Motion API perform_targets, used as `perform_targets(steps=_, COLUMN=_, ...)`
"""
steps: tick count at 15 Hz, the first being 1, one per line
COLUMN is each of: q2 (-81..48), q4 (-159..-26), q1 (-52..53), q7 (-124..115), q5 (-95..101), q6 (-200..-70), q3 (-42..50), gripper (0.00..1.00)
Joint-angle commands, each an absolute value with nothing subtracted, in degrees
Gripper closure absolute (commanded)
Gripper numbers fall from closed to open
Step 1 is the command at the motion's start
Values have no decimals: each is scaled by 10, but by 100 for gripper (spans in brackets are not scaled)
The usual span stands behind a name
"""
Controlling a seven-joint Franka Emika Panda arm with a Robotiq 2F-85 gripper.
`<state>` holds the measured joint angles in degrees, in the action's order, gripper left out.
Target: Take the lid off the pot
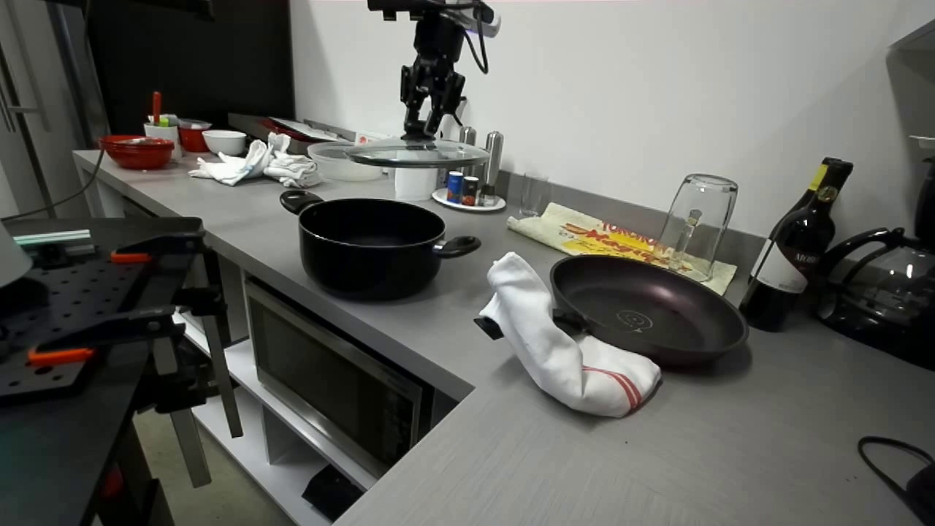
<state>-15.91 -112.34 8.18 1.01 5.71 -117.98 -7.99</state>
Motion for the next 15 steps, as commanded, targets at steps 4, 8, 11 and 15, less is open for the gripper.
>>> perform_targets(steps=4, q2=-302, q4=-897, q1=115, q7=12, q5=83, q6=-1075, q3=-76, gripper=74)
perform_targets(steps=8, q2=-384, q4=-783, q1=130, q7=23, q5=84, q6=-1045, q3=-73, gripper=74)
perform_targets(steps=11, q2=-442, q4=-703, q1=140, q7=30, q5=85, q6=-1018, q3=-70, gripper=74)
perform_targets(steps=15, q2=-511, q4=-601, q1=152, q7=45, q5=83, q6=-987, q3=-68, gripper=74)
